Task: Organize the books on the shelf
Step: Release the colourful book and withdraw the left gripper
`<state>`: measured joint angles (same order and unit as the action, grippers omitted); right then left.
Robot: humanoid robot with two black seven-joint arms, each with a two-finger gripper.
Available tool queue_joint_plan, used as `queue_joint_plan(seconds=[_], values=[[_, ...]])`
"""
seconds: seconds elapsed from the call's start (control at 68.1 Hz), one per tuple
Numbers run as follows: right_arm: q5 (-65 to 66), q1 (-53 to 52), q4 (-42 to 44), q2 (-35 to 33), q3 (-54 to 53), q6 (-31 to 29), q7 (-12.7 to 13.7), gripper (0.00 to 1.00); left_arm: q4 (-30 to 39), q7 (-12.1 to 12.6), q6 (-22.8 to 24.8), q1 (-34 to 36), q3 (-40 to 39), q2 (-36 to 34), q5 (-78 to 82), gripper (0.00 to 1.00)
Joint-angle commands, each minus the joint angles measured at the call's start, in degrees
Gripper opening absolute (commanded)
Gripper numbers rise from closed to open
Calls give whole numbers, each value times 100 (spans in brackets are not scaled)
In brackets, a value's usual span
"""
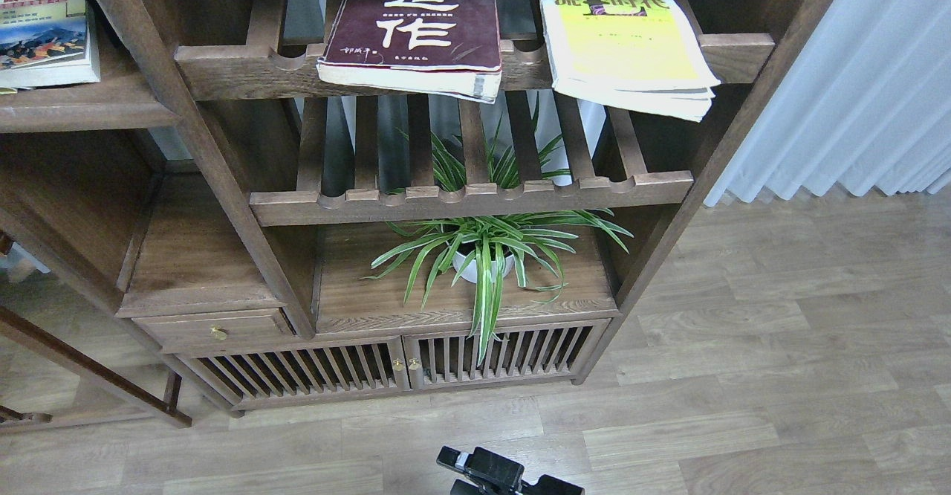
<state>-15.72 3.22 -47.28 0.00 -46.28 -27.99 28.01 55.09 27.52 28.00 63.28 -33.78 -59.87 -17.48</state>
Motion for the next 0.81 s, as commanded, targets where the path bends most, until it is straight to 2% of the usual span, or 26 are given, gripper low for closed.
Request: queue_joint_plan(seconds=[0.0, 0.176, 0.249, 0.264, 0.382, 0.44, 0.572, 0.631, 0.719, 0.793], values=[[-1, 3, 8, 0, -39, -1, -1, 98, 379, 43, 0, -360, 3, -437, 61, 97], [-1, 3, 26, 0, -39, -1, -1, 98, 854, 26, 0, -1045, 3, -938, 43, 98], [-1, 3, 35, 0, -48, -1, -1, 99, 1091, -44, 0, -1467, 29, -1141, 43, 98], [-1, -5, 35, 0, -48, -1, -1, 99, 1231, -79, 0, -1781, 81, -1228, 35, 98], [-1, -5, 35, 0, -57, -1, -1, 99, 1426, -246, 0, -2338, 292, -1203, 26, 98], [-1, -5, 35, 0, -118, -1, -1, 99, 1487, -422, 0, -2575, 424, -1132, 8, 99], [-1, -32, 17, 0, -233, -1, -1, 99, 1487, -1011, 0, -3120, 565, -632, -18, 99], [-1, -67, -9, 0, -303, -1, -1, 99, 1444, -1344, 0, -3453, 565, -237, -71, 99], [-10, -128, -141, 0, -470, -1, -1, 99, 1365, -1582, 0, -3788, 556, 352, -176, 99], [-10, -207, -404, 0, -654, -1, -1, 99, 1215, -1609, 0, -4052, 512, 827, -273, 99]])
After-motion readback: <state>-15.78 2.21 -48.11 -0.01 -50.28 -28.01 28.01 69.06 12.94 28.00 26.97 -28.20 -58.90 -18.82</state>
